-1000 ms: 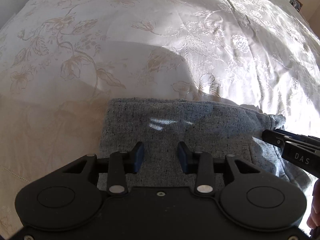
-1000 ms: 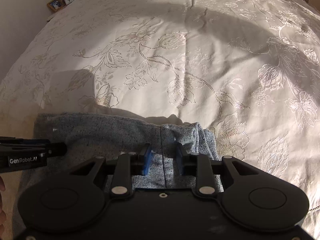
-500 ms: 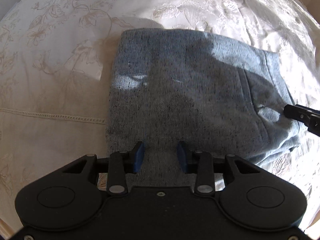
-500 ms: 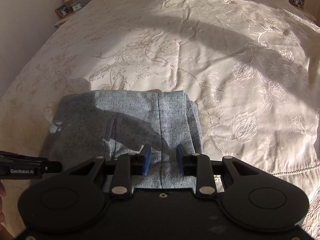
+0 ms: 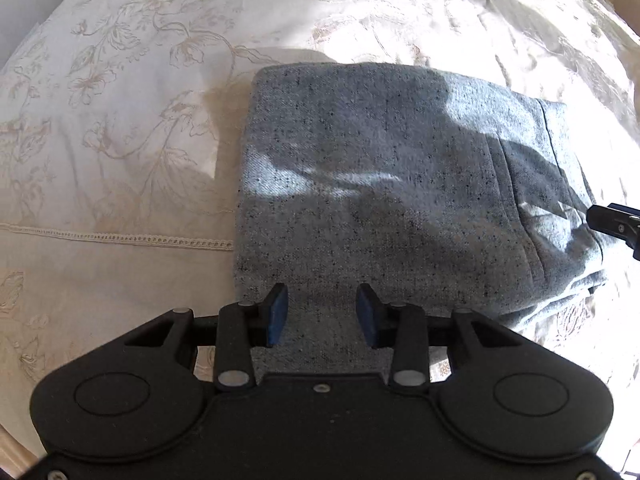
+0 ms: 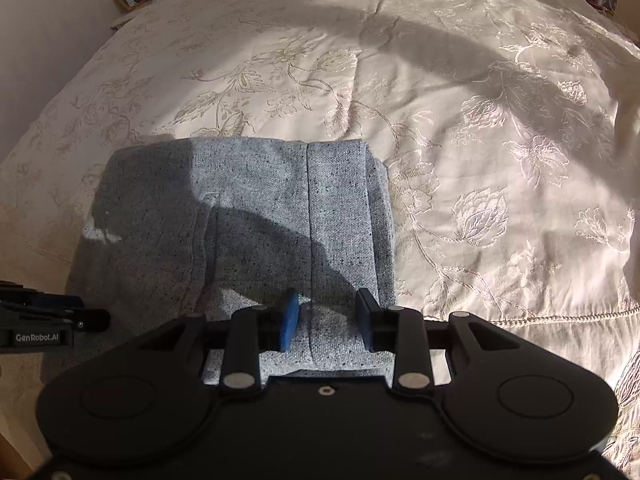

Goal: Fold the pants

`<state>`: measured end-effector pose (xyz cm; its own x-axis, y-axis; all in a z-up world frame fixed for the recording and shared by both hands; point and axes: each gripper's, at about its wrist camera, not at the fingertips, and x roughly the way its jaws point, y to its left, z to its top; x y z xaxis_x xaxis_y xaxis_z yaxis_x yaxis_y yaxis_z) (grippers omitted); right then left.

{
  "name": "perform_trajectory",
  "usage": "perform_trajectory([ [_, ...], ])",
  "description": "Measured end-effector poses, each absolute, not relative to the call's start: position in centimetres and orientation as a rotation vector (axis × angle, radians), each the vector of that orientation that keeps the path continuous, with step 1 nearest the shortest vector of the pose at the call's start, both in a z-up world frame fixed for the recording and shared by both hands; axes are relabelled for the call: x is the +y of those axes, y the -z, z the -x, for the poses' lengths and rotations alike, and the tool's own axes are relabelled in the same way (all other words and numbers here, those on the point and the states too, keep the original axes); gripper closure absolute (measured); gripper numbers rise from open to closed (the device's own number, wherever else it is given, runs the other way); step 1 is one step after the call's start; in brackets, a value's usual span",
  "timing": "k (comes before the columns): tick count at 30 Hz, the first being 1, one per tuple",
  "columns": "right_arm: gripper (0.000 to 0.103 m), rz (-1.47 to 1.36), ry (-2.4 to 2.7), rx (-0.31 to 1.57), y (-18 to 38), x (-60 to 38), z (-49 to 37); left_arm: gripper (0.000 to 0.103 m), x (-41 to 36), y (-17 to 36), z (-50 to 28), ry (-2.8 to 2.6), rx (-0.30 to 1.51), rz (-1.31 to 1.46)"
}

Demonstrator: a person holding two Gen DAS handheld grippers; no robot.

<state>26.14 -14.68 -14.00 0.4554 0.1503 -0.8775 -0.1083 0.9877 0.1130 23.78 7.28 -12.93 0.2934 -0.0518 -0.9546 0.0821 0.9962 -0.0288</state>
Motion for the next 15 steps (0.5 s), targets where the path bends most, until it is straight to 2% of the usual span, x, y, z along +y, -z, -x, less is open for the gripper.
perform_trajectory([
  [6,0.067,-0.092,-0.132,0.994,12.4,-16.7,-27.0,0.056,8.7,11.9,-25.0,0.039,1.253,0.014],
  [15,0.063,-0.186,-0.153,1.039,13.7,-18.4,-29.4,0.056,10.2,12.1,-27.4,0.03,1.228,0.011],
])
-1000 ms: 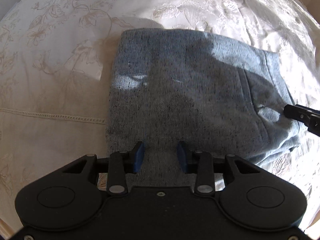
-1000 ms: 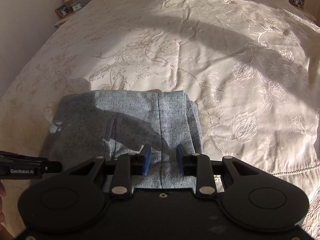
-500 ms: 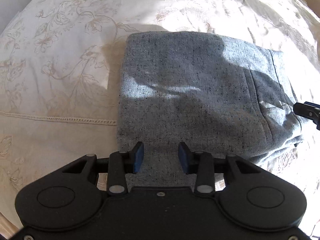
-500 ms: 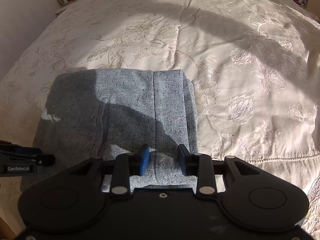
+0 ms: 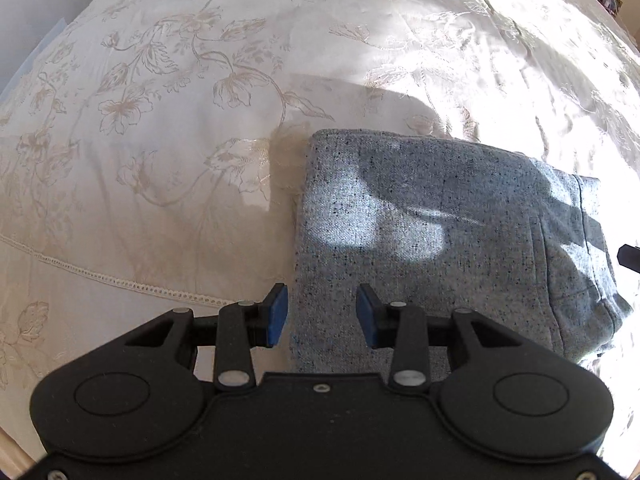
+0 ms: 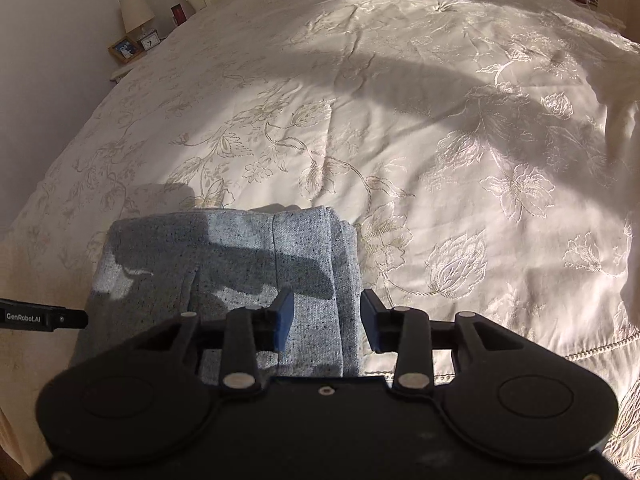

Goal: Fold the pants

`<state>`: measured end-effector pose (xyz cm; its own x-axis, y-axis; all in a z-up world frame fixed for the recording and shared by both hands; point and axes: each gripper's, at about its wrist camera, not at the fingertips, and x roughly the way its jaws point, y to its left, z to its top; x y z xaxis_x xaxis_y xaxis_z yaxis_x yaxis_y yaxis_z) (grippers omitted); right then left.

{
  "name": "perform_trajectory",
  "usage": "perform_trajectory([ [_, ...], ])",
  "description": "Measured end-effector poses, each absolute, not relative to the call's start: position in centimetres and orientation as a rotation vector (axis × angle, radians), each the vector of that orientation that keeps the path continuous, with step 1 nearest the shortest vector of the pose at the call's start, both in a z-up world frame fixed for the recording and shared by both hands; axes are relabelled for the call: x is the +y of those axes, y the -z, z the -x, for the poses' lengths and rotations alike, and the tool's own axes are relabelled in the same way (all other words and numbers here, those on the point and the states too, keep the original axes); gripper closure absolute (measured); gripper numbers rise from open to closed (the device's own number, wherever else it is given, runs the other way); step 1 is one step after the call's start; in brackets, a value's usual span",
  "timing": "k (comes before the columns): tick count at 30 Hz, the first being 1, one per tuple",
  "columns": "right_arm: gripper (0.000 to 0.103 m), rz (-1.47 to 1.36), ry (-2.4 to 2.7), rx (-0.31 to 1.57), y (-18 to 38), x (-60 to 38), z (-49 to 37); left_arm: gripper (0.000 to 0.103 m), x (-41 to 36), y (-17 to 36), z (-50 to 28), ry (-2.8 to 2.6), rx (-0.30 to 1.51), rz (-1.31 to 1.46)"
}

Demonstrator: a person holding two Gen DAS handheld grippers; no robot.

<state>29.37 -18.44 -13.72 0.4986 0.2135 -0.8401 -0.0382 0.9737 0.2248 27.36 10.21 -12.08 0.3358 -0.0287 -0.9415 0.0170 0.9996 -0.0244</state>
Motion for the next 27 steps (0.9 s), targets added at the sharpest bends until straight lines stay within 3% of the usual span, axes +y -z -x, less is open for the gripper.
perform_trajectory([
  [9,0.06,-0.258,-0.166,1.138,16.1,-19.7,-30.8,0.055,10.4,14.3,-27.7,0.093,1.274,0.007],
  [12,0.059,-0.27,-0.201,1.176,17.1,-19.6,-31.1,0.051,10.1,15.1,-27.2,0.116,1.276,-0.038],
  [15,0.058,-0.267,-0.219,1.184,18.0,-19.4,-31.5,0.045,9.9,15.7,-27.0,0.124,1.262,-0.064],
  [23,0.054,-0.305,-0.245,1.188,19.8,-19.4,-32.6,0.018,12.5,17.3,-28.1,0.121,1.276,0.065],
  [27,0.052,-0.313,-0.264,1.178,20.5,-19.4,-32.9,0.011,12.8,18.0,-28.8,0.146,1.263,0.086],
])
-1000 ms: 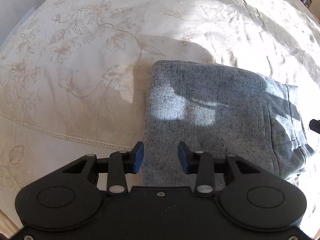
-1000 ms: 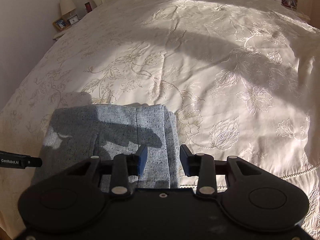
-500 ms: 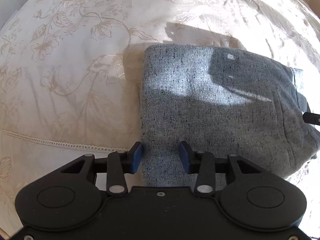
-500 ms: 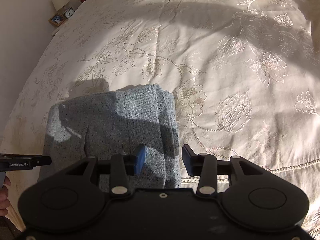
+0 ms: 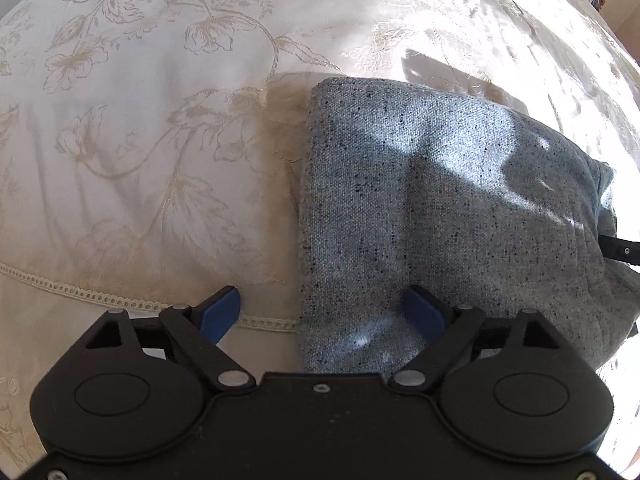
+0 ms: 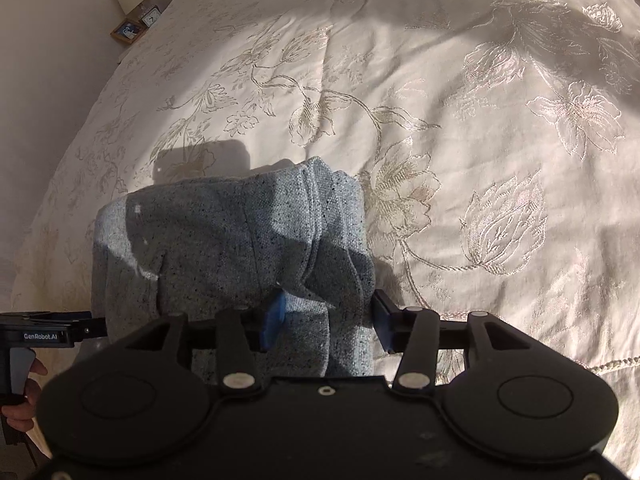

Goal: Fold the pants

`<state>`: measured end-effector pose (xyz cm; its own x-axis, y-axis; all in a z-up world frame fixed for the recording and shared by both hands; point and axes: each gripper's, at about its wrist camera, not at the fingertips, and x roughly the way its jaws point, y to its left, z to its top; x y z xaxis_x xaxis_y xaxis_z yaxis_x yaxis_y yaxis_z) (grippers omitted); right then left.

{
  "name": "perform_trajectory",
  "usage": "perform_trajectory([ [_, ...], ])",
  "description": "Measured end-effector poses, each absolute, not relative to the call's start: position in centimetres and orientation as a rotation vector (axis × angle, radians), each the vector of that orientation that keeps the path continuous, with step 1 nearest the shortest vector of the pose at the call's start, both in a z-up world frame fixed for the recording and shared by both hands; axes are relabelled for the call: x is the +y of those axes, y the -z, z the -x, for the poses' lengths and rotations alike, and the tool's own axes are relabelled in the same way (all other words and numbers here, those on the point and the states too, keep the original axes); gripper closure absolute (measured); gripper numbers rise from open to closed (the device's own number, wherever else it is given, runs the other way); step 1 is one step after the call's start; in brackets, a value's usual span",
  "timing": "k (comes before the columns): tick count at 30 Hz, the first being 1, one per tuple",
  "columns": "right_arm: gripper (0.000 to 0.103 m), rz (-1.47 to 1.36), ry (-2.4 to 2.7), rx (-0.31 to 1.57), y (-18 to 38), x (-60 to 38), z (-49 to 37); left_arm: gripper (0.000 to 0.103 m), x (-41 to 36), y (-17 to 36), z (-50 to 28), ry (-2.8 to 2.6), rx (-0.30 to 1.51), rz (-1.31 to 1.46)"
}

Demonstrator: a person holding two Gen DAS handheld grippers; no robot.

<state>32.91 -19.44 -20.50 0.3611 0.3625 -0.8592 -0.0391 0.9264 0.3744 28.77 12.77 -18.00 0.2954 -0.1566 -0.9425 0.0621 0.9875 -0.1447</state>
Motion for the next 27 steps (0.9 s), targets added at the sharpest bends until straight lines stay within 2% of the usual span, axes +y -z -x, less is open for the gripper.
perform_trajectory([
  [4,0.051,-0.358,-0.267,1.163,21.2,-19.9,-32.7,0.014,12.6,18.5,-29.6,0.127,1.266,0.129],
  [6,0.05,-0.4,-0.256,1.171,21.4,-20.3,-32.6,0.035,12.6,18.1,-29.7,0.161,1.273,0.186],
  [7,0.05,-0.43,-0.25,1.187,21.4,-20.5,-32.6,0.054,12.7,17.9,-29.8,0.197,1.286,0.231],
  [8,0.051,-0.474,-0.237,1.211,21.4,-20.9,-32.7,0.067,12.6,17.5,-29.8,0.193,1.299,0.26],
  [9,0.052,-0.506,-0.223,1.228,21.4,-21.1,-32.8,0.072,12.4,17.1,-29.8,0.161,1.299,0.252],
  [11,0.064,-0.51,-0.22,1.224,20.9,-21.0,-32.7,0.084,11.5,16.1,-29.6,0.117,1.289,0.198],
  [13,0.077,-0.424,-0.219,1.196,19.6,-20.0,-32.3,0.089,11.1,15.0,-29.1,0.074,1.26,0.167],
  [15,0.08,-0.355,-0.221,1.163,18.4,-18.9,-31.7,0.091,11.0,13.9,-28.7,0.041,1.234,0.158],
  [27,0.084,-0.314,-0.301,1.1,13.5,-14.0,-30.1,0.091,13.7,8.7,-25.6,-0.05,1.119,0.112],
])
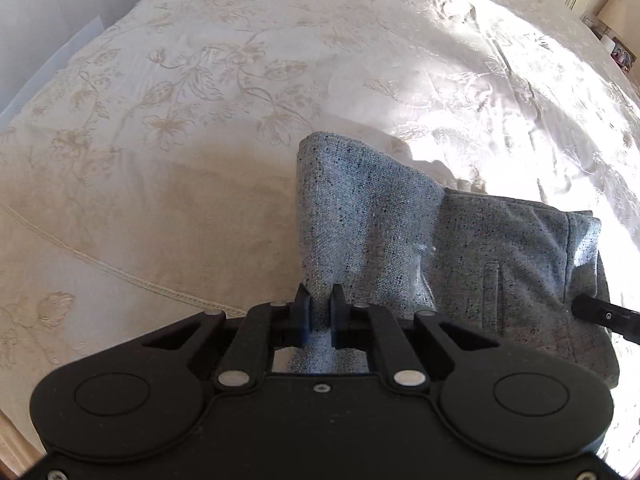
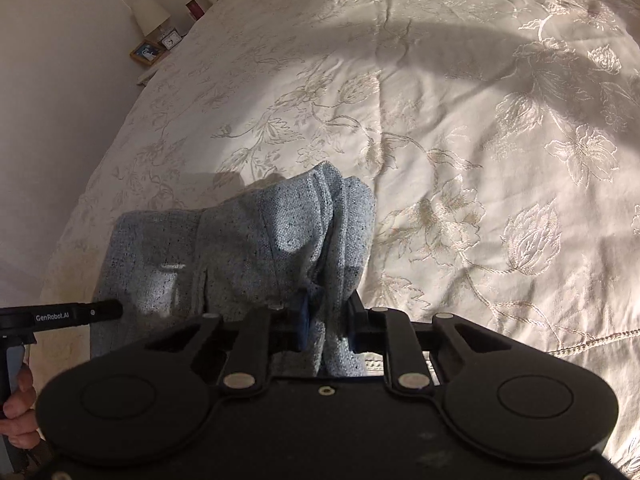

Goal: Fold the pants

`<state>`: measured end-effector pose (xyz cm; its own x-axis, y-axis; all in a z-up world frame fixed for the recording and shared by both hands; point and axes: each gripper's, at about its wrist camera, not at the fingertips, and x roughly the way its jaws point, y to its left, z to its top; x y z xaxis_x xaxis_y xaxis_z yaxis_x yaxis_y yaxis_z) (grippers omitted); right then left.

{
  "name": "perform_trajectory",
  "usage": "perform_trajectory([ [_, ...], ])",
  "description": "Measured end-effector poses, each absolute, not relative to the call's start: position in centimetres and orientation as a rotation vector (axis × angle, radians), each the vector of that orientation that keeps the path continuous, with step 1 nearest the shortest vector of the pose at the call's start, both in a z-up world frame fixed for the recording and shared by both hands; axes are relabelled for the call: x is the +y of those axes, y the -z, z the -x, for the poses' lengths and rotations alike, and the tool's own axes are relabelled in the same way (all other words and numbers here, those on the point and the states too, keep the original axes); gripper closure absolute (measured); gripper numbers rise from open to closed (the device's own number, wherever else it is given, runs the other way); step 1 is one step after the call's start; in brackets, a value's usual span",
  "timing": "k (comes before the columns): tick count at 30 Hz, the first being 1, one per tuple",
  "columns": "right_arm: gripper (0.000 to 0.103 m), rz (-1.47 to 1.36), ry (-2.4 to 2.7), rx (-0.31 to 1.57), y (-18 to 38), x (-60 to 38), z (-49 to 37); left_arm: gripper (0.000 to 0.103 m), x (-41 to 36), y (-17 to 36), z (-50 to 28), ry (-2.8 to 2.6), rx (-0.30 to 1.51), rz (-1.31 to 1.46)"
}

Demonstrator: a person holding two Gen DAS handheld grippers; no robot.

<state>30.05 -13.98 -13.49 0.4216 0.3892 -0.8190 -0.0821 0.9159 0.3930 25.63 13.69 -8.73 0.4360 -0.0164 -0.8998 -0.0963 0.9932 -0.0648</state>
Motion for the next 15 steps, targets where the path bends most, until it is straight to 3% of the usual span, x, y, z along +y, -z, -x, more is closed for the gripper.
perform_trajectory([
  [10,0.084,-0.305,-0.359,1.119,12.3,-1.3,-29.3,0.091,25.3,8.4,-25.6,-0.071,1.149,0.104],
  [15,0.083,-0.309,-0.293,1.145,13.6,5.2,-30.7,0.085,30.1,10.2,-27.1,-0.132,1.167,0.043],
])
